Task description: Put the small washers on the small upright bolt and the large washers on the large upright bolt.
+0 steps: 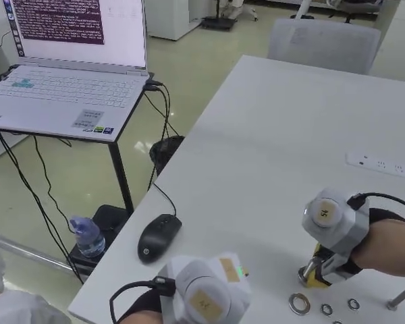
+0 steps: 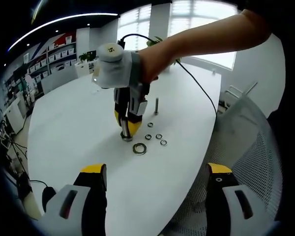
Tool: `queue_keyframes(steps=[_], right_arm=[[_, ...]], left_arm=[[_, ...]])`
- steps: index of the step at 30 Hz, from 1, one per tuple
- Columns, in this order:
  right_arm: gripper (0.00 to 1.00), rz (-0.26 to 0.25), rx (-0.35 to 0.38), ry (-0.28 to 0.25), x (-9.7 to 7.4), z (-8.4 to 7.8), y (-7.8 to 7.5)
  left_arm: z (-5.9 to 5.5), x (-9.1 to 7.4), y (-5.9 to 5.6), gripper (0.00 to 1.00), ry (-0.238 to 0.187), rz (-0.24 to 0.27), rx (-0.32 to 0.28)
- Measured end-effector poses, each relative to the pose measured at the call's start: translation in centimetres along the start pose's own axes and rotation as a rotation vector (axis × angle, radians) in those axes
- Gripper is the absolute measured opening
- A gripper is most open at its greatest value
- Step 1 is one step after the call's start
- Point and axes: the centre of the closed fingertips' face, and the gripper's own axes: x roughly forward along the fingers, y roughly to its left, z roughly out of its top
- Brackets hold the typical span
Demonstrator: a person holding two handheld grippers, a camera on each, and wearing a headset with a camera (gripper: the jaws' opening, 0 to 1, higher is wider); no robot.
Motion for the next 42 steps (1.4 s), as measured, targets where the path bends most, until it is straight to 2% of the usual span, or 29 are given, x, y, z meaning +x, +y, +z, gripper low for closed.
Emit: queue_keyframes(steps=[5, 9, 12, 19, 22, 28, 38, 42], right_arm=[[0.32, 0.017, 0.038, -0.043, -2.0, 0.2, 0.6], [0.32, 0.002, 0.021, -0.063, -3.3, 0.6, 1.1], [0.32, 0.007, 0.024, -0.099, -4.3, 1.3, 1.6], [0.32, 0.015, 0.002, -0.14, -5.5, 2.0, 2.9], [0.34, 0.002, -0.013, -0.15, -5.9, 2.1, 3.1], [0.33, 0.018, -0.043, -0.161, -6.1, 2.1, 4.3], [0.33, 0.046, -0.048, -0.15, -5.1, 1.4, 6.4], [0.33, 0.045, -0.052, -0.14, -4.5, 1.1, 6.8]], left_arm=[[0.3, 0.0, -0.2, 0.83, -0.003, -0.001, 0.004], [0.6, 0.1, -0.4, 0.84, -0.013, -0.002, -0.006], [0.8, 0.0, -0.3, 0.84, -0.013, 0.01, -0.011], [0.6, -0.1, -0.2, 0.85, -0.016, 0.02, -0.028], [0.4, 0.0, -0.3, 0.85, -0.011, 0.019, -0.03], [0.6, 0.0, -0.2, 0.84, -0.015, 0.021, -0.033], [0.8, -0.1, 0.0, 0.83, -0.013, 0.027, -0.026], [0.7, -0.1, -0.1, 0.83, -0.011, 0.023, -0.024]])
